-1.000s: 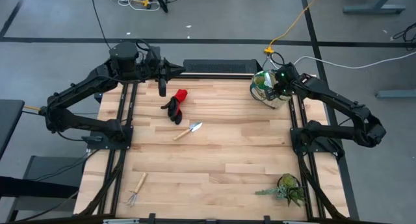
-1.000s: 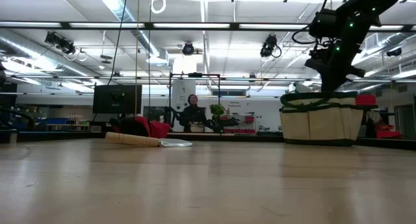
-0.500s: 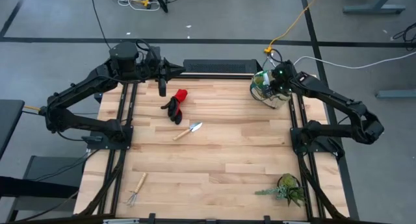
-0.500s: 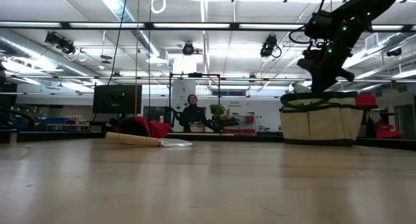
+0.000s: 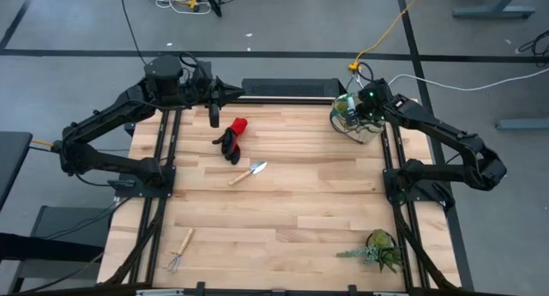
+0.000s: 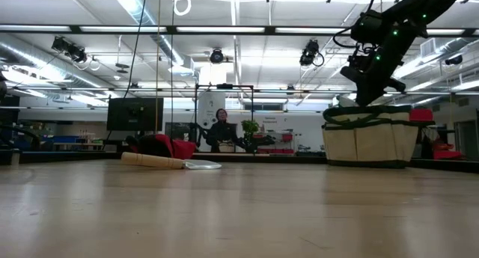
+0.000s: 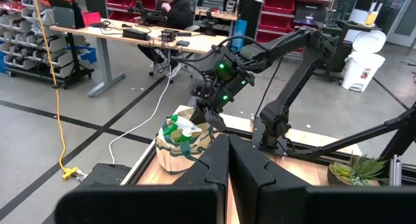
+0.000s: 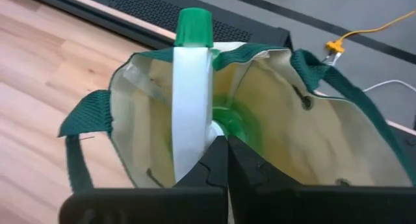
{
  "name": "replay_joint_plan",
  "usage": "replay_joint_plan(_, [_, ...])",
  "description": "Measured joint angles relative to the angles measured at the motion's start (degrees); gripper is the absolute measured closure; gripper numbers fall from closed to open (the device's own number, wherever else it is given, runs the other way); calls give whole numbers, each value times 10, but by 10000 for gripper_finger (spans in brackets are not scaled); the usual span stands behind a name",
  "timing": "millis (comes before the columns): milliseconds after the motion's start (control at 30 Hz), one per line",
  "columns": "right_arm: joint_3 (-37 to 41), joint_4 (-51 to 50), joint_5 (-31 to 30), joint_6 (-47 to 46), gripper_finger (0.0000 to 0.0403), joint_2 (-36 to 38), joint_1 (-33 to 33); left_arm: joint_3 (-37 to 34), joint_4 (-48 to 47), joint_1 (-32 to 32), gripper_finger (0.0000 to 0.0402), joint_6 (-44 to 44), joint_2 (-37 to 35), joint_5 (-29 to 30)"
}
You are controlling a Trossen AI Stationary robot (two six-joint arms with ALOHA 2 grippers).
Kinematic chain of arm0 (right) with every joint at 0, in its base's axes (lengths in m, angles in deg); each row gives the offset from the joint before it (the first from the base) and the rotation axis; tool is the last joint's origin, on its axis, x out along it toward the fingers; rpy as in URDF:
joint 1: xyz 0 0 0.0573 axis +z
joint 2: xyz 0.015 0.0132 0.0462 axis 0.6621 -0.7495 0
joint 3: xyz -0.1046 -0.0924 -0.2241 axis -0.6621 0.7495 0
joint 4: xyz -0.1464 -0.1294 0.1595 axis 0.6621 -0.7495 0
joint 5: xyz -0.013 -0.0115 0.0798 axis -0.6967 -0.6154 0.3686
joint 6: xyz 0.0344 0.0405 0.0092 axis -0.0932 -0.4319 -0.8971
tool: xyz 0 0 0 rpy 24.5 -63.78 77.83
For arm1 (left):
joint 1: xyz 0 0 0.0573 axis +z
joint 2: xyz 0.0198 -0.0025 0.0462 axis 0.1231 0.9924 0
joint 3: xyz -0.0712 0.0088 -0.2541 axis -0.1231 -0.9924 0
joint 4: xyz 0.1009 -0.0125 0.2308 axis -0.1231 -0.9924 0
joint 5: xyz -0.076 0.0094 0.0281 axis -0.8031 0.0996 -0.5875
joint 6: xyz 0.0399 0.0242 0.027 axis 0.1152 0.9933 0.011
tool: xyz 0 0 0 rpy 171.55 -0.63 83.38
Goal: Pick & Place Garden tools in Gardening bag
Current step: Put the green spray bottle into the gardening bag
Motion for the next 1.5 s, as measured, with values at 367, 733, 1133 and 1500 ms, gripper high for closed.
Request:
replay_joint_plan(367, [0, -63, -8, -4, 403, 1, -8, 0, 0, 0, 388, -1, 0, 0])
replay_joint_plan(733, [0, -64, 86, 49, 403, 1, -13, 0, 0, 0, 388, 0, 0, 0])
replay_joint_plan(1133, [0, 7, 81, 35, 403, 1, -13, 0, 0, 0, 388, 0, 0, 0])
replay_joint_plan(1500, [0, 16, 51, 7, 403, 1, -13, 0, 0, 0, 388, 0, 0, 0])
